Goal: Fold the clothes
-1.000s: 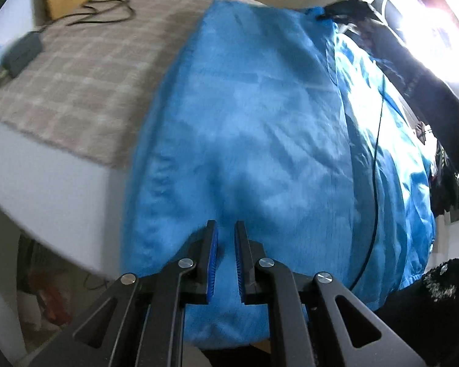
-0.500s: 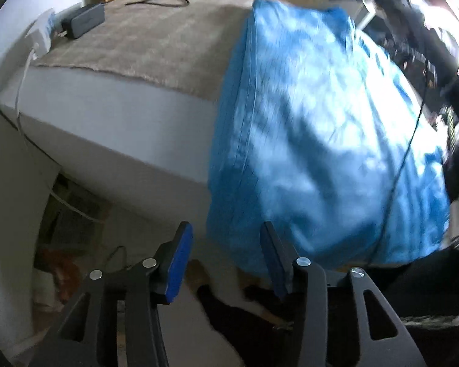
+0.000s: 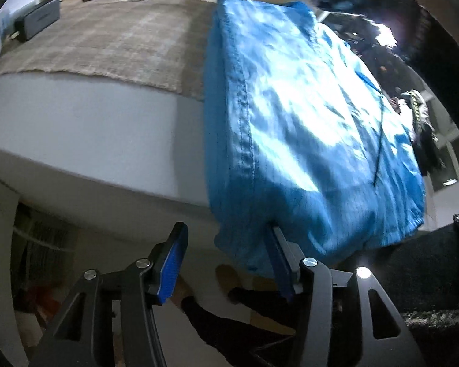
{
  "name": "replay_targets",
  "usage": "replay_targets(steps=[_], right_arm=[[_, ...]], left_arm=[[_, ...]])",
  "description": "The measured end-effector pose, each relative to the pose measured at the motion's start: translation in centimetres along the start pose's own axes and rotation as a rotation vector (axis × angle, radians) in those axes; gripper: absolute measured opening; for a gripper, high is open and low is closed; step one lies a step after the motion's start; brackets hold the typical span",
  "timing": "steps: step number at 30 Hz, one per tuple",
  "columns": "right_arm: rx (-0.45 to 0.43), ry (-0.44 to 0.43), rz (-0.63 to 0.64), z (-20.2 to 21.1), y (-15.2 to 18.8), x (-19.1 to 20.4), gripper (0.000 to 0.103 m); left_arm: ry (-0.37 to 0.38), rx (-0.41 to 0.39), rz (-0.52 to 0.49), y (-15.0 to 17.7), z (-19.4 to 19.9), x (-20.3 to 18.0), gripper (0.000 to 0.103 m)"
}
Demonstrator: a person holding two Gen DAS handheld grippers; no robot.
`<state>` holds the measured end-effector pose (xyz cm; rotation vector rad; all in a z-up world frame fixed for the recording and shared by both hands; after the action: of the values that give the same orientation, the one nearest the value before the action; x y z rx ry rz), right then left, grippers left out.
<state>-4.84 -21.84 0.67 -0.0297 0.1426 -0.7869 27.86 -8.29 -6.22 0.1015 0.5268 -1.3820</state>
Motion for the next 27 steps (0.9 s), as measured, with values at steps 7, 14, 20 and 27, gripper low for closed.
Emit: replay_targets(steps=[7, 14, 20, 27], right_arm=[[0.077, 0.019, -0.045, -2.7, 0.1, -0.6, 0.055], [0.057, -0.032, -0.052, -2.4, 0.9, -0.5, 0.019], [0.022, -0.059, -0.053, -1.5, 1.5, -0.7, 0.004], [-0.098, -0.170, -0.102, 1.9, 2.7, -3.4, 0.002]], left_arm=[[0.070, 0.016, -0.136, 0.0, 1.0, 0.3, 0.071], [0.178, 0.098, -0.182, 0.5, -1.2, 0.7, 0.066], [0.316, 0.057, -0.159, -0.4, -1.6, 0.1, 0.017], [0.215, 0.001, -0.173, -0.6, 1.5, -0.6, 0.010]])
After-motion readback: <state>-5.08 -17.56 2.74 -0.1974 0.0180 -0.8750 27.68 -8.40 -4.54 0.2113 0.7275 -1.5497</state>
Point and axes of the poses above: each gripper's, at about its wrist camera, not at the fingertips, and z roughly against the way its jaws point, x to its left, y to its underside, the point moved 6 cm from there along -z, roughly the way its jaws point, and after that the axes turned 8 degrees about x, right-handed, at the moved point
